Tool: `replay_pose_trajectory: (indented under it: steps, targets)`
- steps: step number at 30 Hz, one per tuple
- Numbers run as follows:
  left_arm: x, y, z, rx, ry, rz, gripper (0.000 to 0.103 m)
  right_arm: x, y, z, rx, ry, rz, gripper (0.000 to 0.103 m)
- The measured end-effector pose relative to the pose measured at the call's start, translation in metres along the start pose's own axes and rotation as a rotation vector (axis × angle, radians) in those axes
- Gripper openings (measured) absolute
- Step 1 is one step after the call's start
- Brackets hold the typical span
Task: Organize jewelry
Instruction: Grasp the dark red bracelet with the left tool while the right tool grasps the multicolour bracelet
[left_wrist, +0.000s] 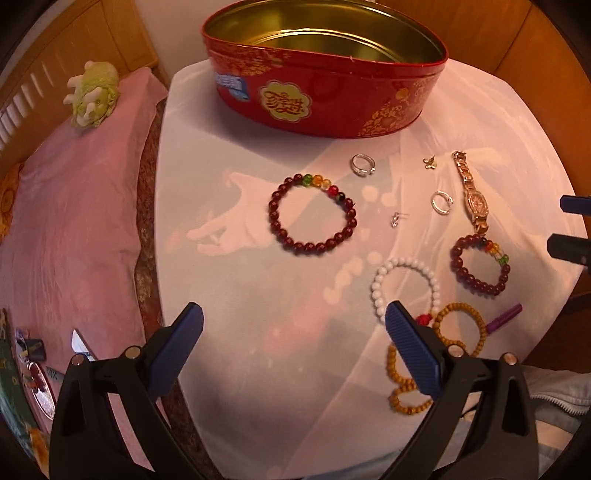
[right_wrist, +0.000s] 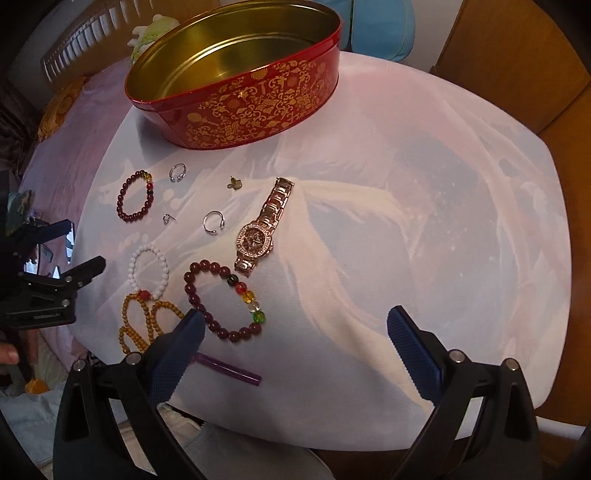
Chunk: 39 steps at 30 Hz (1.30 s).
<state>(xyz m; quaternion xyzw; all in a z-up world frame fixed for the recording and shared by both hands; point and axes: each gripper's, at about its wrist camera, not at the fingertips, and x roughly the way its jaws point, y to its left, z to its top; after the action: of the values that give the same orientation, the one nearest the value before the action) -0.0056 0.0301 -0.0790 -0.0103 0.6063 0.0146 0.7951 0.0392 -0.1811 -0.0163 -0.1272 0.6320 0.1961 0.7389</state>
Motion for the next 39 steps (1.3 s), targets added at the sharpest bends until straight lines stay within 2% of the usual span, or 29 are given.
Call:
replay_pose_trajectory:
  steps: [2,5,7,9,13,21,25,26,27,28,29,30,31,32,33,35,37,39]
  targets:
    - [0.008,0.000,0.007,0.003,-0.003,0.000,0.096,0.004,0.000,-0.001,-0.004,0.000,0.018,0.099]
    - [0.016,0.004,0.018,0.016,-0.020,-0.018,0.096,0.012,0.003,-0.004,-0.036,-0.009,-0.037,0.099]
    - [0.021,0.011,0.025,0.016,-0.023,-0.003,0.096,0.019,0.005,-0.007,-0.052,-0.013,-0.060,0.099]
    - [0.023,0.021,0.031,-0.002,-0.034,0.013,0.096,0.025,0.005,-0.009,-0.049,-0.011,-0.052,0.099]
    - [0.025,0.038,0.044,-0.029,-0.050,-0.015,0.096,0.030,0.006,-0.011,-0.057,-0.020,-0.056,0.099]
    - [0.046,0.027,0.059,0.108,-0.050,0.017,0.096,0.043,0.013,-0.007,-0.062,-0.039,-0.086,0.099]
    - [0.049,0.033,0.061,0.126,-0.084,-0.011,0.096,0.055,0.019,-0.005,-0.065,-0.042,-0.091,0.099]
    - [0.049,0.035,0.060,0.127,-0.086,-0.029,0.094,0.060,0.022,-0.005,-0.072,-0.038,-0.085,0.095]
    - [0.048,0.037,0.059,0.130,-0.096,-0.047,0.088,0.064,0.025,-0.007,-0.081,-0.033,-0.072,0.084]
    - [0.047,0.038,0.058,0.146,-0.110,-0.054,0.075,0.062,0.026,-0.008,-0.086,-0.055,-0.062,0.077]
    - [0.044,0.037,0.057,0.164,-0.127,-0.061,0.063,0.059,0.029,-0.010,-0.092,-0.073,-0.058,0.060]
    - [0.040,0.036,0.055,0.180,-0.140,-0.069,0.022,0.056,0.033,-0.011,-0.104,-0.081,-0.053,0.032]
    - [0.038,0.036,0.055,0.185,-0.130,-0.083,0.007,0.054,0.038,-0.011,-0.118,-0.080,-0.045,0.015]
    - [0.039,0.035,0.055,0.186,-0.117,-0.093,0.007,0.054,0.043,-0.011,-0.128,-0.068,-0.052,0.011]
    - [0.039,0.034,0.055,0.192,-0.104,-0.114,0.007,0.054,0.047,-0.010,-0.135,-0.057,-0.066,0.010]
    - [0.030,0.031,0.052,0.189,-0.112,-0.151,0.007,0.052,0.051,-0.008,-0.112,-0.045,-0.041,0.010]
    - [0.011,0.031,0.049,0.176,-0.149,-0.190,0.007,0.038,0.054,-0.006,-0.081,-0.072,-0.025,0.010]
    - [-0.011,0.032,0.047,0.174,-0.190,-0.234,0.007,0.013,0.061,-0.004,-0.077,-0.141,-0.025,0.010]
